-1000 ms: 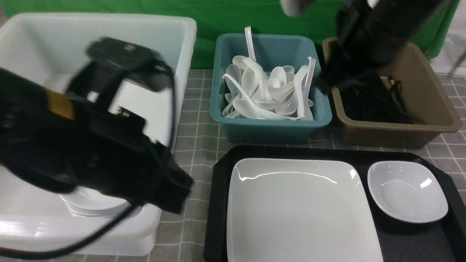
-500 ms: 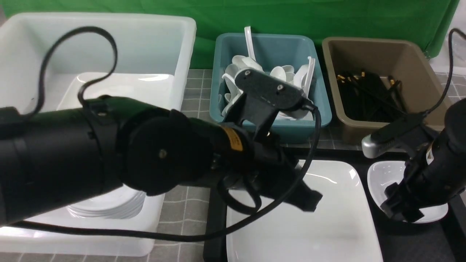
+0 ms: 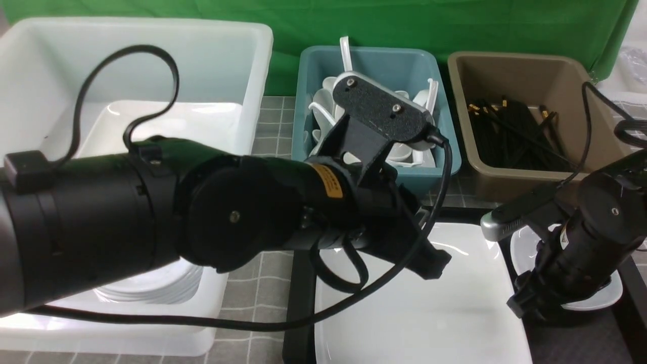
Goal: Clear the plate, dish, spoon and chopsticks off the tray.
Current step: Use the right arm to grab a small plate from the dinner plate, then use the right arm to put the small plate into the large storage box on the left
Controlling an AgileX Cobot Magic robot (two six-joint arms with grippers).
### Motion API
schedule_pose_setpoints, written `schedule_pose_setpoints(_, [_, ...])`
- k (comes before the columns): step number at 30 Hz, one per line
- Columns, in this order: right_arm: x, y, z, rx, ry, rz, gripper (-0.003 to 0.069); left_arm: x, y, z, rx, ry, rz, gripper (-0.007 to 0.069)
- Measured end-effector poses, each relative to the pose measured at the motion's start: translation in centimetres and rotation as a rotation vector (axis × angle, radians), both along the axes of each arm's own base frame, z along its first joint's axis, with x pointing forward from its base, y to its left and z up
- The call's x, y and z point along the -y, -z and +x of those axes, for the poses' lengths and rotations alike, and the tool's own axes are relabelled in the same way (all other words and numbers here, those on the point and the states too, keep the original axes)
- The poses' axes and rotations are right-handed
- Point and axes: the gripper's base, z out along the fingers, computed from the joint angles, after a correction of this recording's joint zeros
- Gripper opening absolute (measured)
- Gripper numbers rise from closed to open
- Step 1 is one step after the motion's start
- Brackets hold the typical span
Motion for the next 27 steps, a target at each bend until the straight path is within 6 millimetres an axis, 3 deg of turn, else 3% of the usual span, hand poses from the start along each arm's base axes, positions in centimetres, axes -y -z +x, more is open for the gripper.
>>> schedule_pose_setpoints(3, [-0.1,-0.2,0.2,0.018,-0.006,0.005,0.02,-0.1,0.2,-0.2,-0.022,0.01,0.02,0.0001])
schedule_pose_setpoints(8, [-0.3,-1.2,0.2,0.013,-0.011,-0.003,0.0192,-0.1,0.4,-0.4,-0.062,0.005,0.029,0.0001])
schedule_pose_setpoints(12, [-0.8,-4.5,-0.7,0.064,-0.018,0.005,0.0118,-0.3,0.4,-0.5,-0.073,0.005,0.038,0.0001])
schedule_pose_setpoints(15, [-1.2,-9.3,-1.8,0.203,0.005,0.078,0.0067,-1.4,-0.7,-0.4,-0.076,-0.024,0.022,0.0001])
schedule_pose_setpoints(16, [-1.3,-9.7,-1.9,0.218,0.003,0.085,0.0067,-1.7,-1.0,-0.2,-0.077,-0.034,0.018,0.0001])
schedule_pose_setpoints(18, [-1.7,-13.8,-2.8,0.364,-0.003,0.16,0.0067,-3.5,-2.8,0.3,-0.076,-0.08,0.006,0.0001])
schedule_pose_setpoints(22, [-3.4,-19.7,-4.3,0.566,-0.069,0.306,0.0067,-7.9,-5.9,1.0,-0.056,-0.174,0.011,0.0001])
schedule_pose_setpoints(24, [-4.9,-21.6,-4.8,0.614,-0.114,0.377,0.0067,-10.0,-6.9,0.9,-0.056,-0.22,0.024,0.0001])
schedule_pose_setpoints(27, [-8.9,-23.9,-5.7,0.661,-0.251,0.507,0.0067,-14.2,-8.5,0.1,-0.058,-0.328,0.054,0.0001])
